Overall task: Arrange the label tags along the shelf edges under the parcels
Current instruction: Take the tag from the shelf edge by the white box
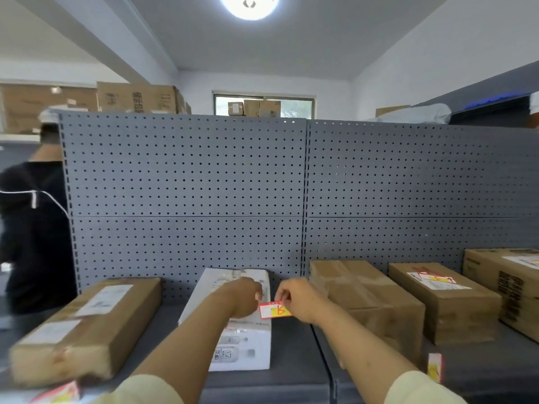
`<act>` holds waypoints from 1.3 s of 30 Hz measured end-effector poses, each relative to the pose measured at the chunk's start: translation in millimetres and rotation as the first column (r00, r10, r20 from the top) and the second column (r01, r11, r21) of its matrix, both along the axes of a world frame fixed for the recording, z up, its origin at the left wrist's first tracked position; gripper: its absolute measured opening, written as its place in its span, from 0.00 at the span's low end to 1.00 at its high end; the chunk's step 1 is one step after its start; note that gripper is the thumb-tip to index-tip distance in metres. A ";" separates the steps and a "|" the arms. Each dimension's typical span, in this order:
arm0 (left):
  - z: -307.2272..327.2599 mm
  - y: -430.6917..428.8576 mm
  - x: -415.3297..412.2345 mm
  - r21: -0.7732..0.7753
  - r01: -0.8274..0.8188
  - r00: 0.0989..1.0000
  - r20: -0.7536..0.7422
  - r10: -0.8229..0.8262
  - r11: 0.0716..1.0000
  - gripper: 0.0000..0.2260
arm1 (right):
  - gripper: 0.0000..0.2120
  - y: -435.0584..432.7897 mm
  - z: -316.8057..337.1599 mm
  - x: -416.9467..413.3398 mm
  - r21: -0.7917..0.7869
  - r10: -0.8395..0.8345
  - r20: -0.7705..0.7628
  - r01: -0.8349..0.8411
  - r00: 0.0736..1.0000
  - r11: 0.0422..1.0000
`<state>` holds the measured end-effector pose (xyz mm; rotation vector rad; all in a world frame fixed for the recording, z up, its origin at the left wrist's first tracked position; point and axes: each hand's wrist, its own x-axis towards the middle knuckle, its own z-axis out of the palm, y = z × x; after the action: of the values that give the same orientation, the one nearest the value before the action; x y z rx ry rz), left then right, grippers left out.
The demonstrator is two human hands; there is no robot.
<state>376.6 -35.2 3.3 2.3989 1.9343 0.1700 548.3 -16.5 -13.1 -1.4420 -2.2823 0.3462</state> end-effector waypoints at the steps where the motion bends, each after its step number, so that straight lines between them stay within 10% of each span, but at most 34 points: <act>1: -2.3 -6.7 -9.4 -0.016 0.008 1.000 0.002 -0.008 1.000 0.16 | 0.12 -8.9 -3.5 -8.5 -0.001 0.003 0.003 -0.003 1.000 1.000; 39: -128.8 -73.4 -87.2 -0.268 -0.074 0.994 0.064 0.094 0.961 0.21 | 0.09 -58.6 -107.5 -80.6 -0.007 -0.004 0.074 0.005 0.997 1.000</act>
<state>289.4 -108.6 -125.5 2.1121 1.8911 0.0035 467.7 -75.1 -120.6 -1.4866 -2.3380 0.3045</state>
